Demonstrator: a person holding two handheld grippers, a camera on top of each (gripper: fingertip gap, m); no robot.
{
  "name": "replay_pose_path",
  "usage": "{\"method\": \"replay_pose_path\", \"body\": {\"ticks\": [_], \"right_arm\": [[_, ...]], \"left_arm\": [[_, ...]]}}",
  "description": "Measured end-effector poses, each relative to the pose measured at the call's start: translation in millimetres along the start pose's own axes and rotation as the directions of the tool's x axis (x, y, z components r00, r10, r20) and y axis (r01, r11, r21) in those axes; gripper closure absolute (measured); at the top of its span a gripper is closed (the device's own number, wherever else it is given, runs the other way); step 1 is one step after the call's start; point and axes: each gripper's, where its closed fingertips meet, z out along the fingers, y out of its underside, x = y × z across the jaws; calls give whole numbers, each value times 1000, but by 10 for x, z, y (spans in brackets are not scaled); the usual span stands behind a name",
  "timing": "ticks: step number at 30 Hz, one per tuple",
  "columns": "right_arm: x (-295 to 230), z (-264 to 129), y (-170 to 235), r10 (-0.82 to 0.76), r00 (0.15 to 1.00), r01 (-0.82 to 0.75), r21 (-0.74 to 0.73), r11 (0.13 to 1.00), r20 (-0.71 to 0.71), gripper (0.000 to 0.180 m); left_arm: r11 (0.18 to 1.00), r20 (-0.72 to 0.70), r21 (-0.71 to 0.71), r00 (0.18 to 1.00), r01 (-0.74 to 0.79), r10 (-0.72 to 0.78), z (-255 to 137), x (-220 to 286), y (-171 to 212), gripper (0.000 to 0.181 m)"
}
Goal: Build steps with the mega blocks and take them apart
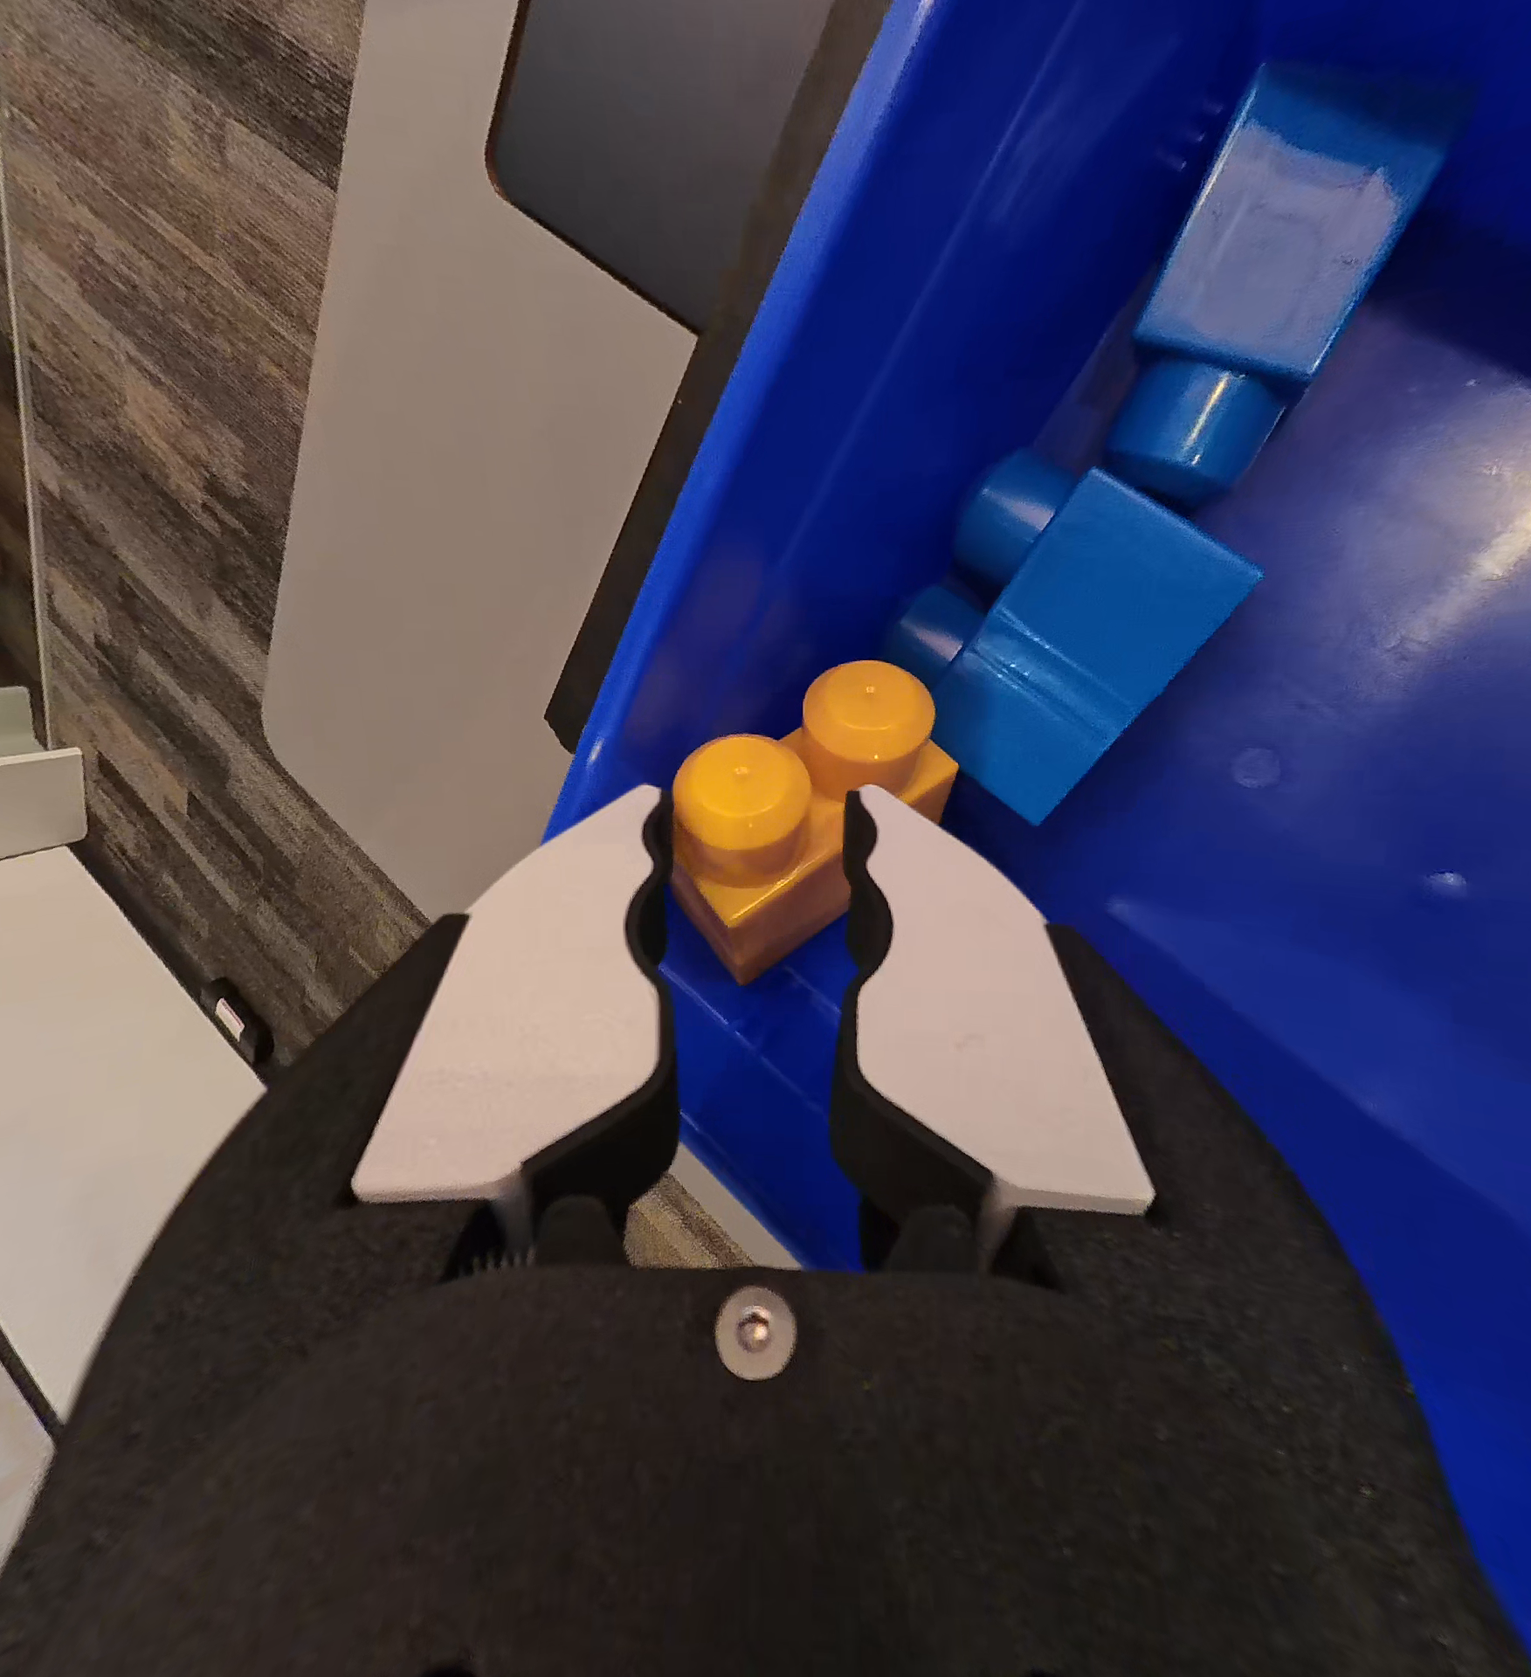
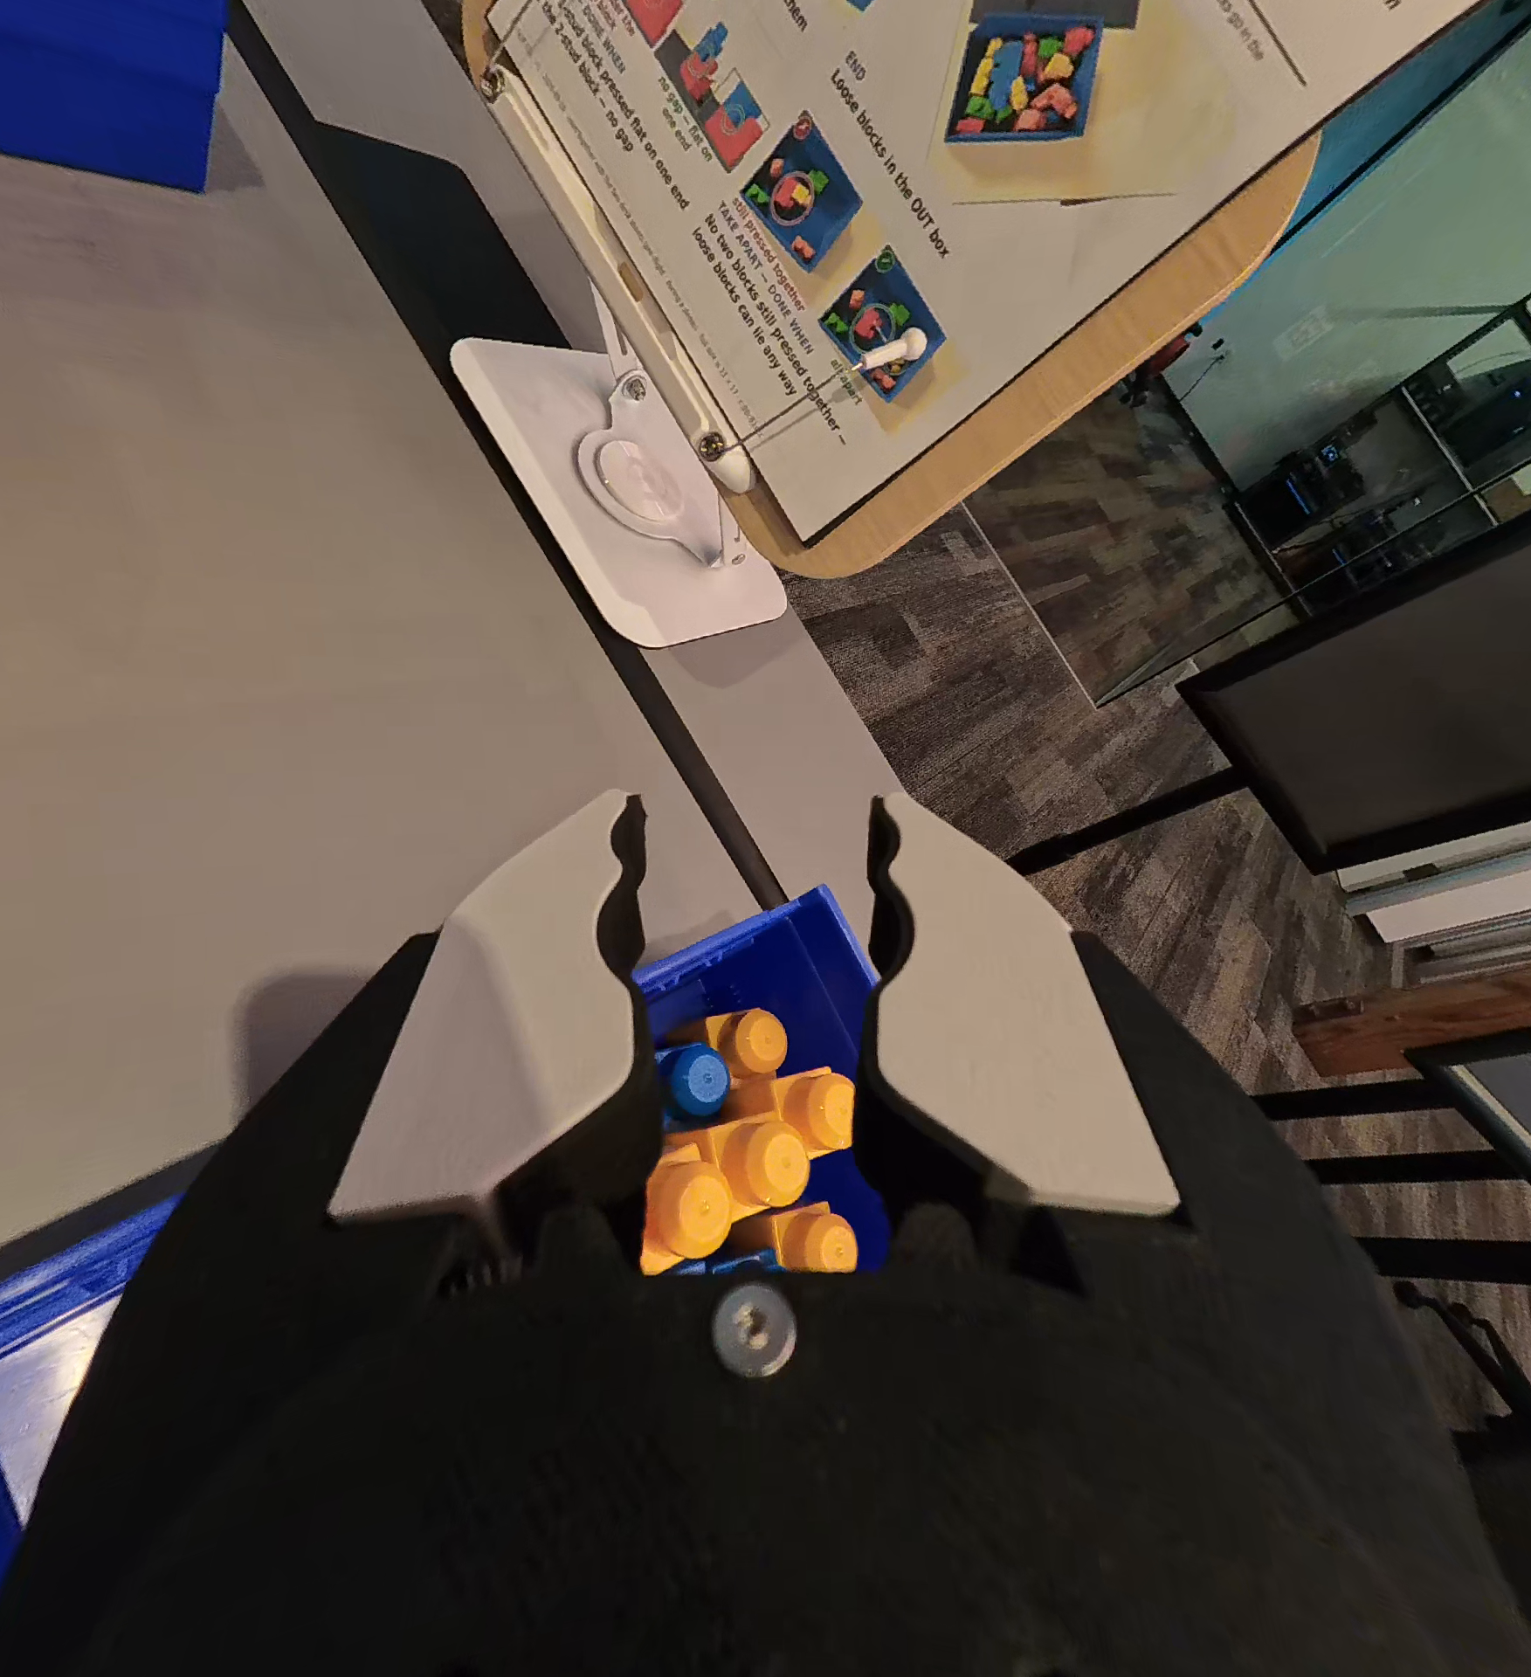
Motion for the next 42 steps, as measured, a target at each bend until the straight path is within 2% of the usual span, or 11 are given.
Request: {"method": "replay_pose_path", "body": {"ticks": [9,15,18,20,23,27,32,35,36,38,42], "right_arm": [[-75,37,15,-21,999,22,-23,999,27,132],[-165,94,-132,-37,999,37,16,999,36,132],[-318,165,-410,-21,999,17,91,996,45,132],[-529,227,-703,16,997,-29,174,984,80,132],[-1124,288,-1181,107,949,-195,282,940,298,132],[-1794,376,-1465,194,835,-355,234,905,515,123],[-2031,656,-1364,218,871,-333,202,921,440,110],[-2137,763,-1313,243,852,-349,158,924,463,111],[-2147,774,-1297,235,851,-343,159,926,469,134],[-2215,803,-1189,219,833,-311,102,945,508,143],[-2227,918,-859,243,810,-262,-41,964,534,143]], "left_arm": [[997,51,13,996,73,-74,-50,-44,4,152],[989,154,105,980,107,-123,-566,-119,-114,152],[944,165,258,953,206,-253,-1031,-62,-417,152],[876,88,406,943,259,-320,-1362,157,-785,152],[763,-63,573,944,299,-323,-1757,713,-1392,152],[735,-98,629,964,252,-247,-1882,1426,-1947,152],[728,-200,635,965,259,-169,-1853,2019,-2344,152],[726,-269,634,956,268,-118,-1877,2199,-2445,152],[733,-275,630,956,258,-101,-1883,2236,-2442,152],[733,-284,636,956,242,-69,-1949,2266,-2391,154],[758,-265,570,944,316,-195,-2012,1970,-1938,126]]}}
